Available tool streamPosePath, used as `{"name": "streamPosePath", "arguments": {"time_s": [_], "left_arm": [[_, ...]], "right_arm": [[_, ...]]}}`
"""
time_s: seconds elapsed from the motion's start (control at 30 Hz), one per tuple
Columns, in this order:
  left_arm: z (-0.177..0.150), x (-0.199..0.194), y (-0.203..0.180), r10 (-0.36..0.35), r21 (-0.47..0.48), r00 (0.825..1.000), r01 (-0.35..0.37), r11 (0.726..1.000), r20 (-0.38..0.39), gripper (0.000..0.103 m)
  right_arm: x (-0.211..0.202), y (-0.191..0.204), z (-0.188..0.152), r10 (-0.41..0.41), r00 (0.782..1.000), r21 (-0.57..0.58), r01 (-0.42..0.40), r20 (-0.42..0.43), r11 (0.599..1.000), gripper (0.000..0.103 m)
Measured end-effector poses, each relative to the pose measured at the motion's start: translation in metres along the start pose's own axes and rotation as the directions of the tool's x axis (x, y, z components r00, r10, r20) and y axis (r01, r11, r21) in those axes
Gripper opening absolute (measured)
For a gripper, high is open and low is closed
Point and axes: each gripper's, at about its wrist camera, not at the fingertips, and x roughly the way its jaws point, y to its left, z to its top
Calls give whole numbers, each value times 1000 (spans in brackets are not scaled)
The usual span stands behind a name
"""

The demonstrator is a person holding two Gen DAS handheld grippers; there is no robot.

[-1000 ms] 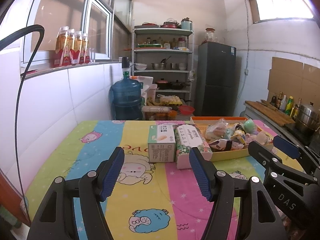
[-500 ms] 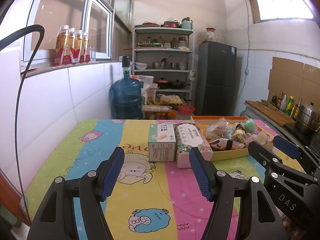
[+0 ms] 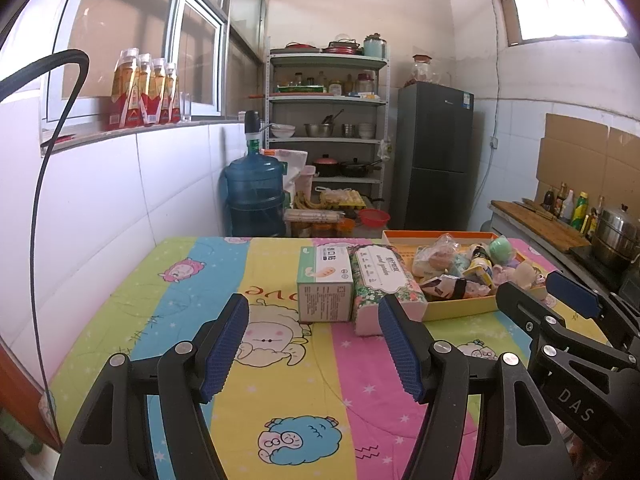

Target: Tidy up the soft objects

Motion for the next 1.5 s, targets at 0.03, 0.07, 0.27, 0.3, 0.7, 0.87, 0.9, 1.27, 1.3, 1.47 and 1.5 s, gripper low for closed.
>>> {"name": "streamPosePath", "arguments": {"time_s": [0.03, 0.07, 0.27, 0.3, 0.7, 0.87, 0.9, 1.27, 1.3, 1.47, 1.5], "left_arm": [[0, 0, 0, -1, 0, 1000, 1, 1000, 0, 69], [0, 0, 0, -1, 0, 1000, 1, 1000, 0, 69], [0, 0, 0, 0, 0, 1000, 0, 1000, 0, 69], [0, 0, 0, 0, 0, 1000, 0, 1000, -1, 69], [-1, 0, 1, 3, -1, 1000, -3, 1000, 3, 69], [-2, 0, 2, 3, -1, 1000, -3, 1000, 3, 69], [-2, 0, 2, 2, -1, 1000, -2, 1000, 3, 69], [0, 0, 2, 0, -1, 1000, 0, 1000, 0, 69], [0, 0, 2, 0, -1, 1000, 0, 1000, 0, 69], [0, 0, 2, 0, -2, 1000, 0, 1000, 0, 69], [0, 0, 2, 0, -1, 1000, 0, 1000, 0, 69]], "right_arm": [[0, 0, 0, 1, 1000, 0, -1, 1, 1000, 63], [0, 0, 0, 1, 1000, 0, -1, 1, 1000, 63], [1, 3, -2, 3, 1000, -5, -3, -2, 1000, 63], [1, 4, -3, 4, 1000, -6, -4, -2, 1000, 63], [1, 10, -3, 15, 1000, -11, -15, -4, 1000, 63], [1, 10, -3, 14, 1000, -10, -14, -4, 1000, 63], [1, 10, -3, 15, 1000, -10, -15, -4, 1000, 63], [0, 9, -2, 14, 1000, -9, -14, -3, 1000, 63], [0, 9, -2, 14, 1000, -8, -14, -2, 1000, 63], [-1, 8, -2, 16, 1000, -6, -16, -4, 1000, 63], [-1, 9, -2, 15, 1000, -5, -15, -4, 1000, 63]]}}
